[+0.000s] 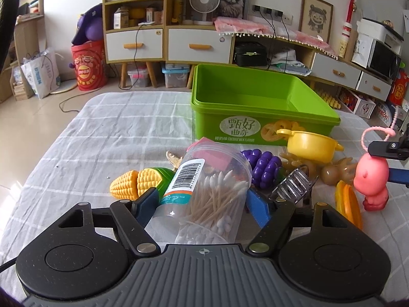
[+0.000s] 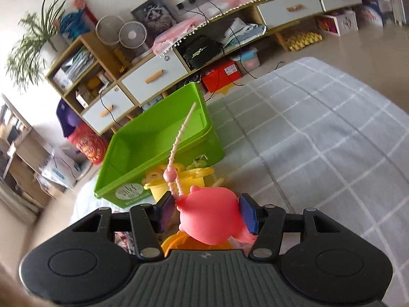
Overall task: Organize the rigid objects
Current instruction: 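Lift the pig with the right tool while the left tool grasps the swab jar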
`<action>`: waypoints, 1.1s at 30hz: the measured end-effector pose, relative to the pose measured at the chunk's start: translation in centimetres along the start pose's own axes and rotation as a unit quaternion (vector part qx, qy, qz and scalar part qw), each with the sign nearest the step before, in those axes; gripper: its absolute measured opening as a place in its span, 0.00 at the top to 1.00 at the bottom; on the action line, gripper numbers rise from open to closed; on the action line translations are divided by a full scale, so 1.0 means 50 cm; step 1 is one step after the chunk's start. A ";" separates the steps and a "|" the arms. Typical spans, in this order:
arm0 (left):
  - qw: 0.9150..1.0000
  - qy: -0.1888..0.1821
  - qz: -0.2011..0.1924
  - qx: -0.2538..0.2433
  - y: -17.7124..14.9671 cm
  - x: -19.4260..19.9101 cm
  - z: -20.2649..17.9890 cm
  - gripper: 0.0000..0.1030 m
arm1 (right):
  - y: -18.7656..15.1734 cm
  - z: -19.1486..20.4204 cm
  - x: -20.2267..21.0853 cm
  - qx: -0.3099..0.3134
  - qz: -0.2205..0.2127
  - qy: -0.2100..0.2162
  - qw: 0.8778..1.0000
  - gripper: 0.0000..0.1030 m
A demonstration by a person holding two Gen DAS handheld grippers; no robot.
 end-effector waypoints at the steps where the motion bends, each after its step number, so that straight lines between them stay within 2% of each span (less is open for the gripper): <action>1: 1.000 -0.001 -0.001 0.002 0.002 0.003 0.001 0.26 | 0.002 0.001 0.004 -0.004 -0.001 0.003 1.000 0.61; 11: 1.000 -0.017 0.011 0.014 0.012 0.007 -0.001 0.30 | 0.042 0.016 0.037 -0.027 -0.017 0.025 0.999 0.61; 18: 0.999 -0.014 0.041 -0.027 -0.015 -0.008 -0.016 0.30 | 0.024 0.009 0.026 -0.033 0.003 0.024 0.999 0.60; 20: 0.998 -0.015 0.060 -0.032 -0.019 -0.018 -0.018 0.29 | 0.020 0.008 0.021 -0.038 0.010 0.027 0.999 0.60; 23: 0.995 0.003 0.081 -0.060 -0.036 -0.034 -0.022 0.29 | 0.018 0.012 0.018 -0.034 0.013 0.027 0.999 0.60; 27: 0.997 0.002 0.071 -0.042 -0.025 -0.018 -0.014 0.30 | 0.019 0.021 0.017 -0.023 0.017 0.025 0.999 0.60; 33: 0.999 -0.003 0.035 -0.023 0.041 0.018 -0.005 0.30 | 0.041 0.044 0.013 -0.008 0.019 0.034 0.999 0.60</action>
Point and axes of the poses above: each gripper's, at about its wrist camera, not at the fingertips, and x roughly against the way its jaws point, z to its left, y to its top, the point moved 9 cm from there along -x, roughly the way its jaws point, and after that the axes turned 3 degrees about y, right-handed, at the moved point
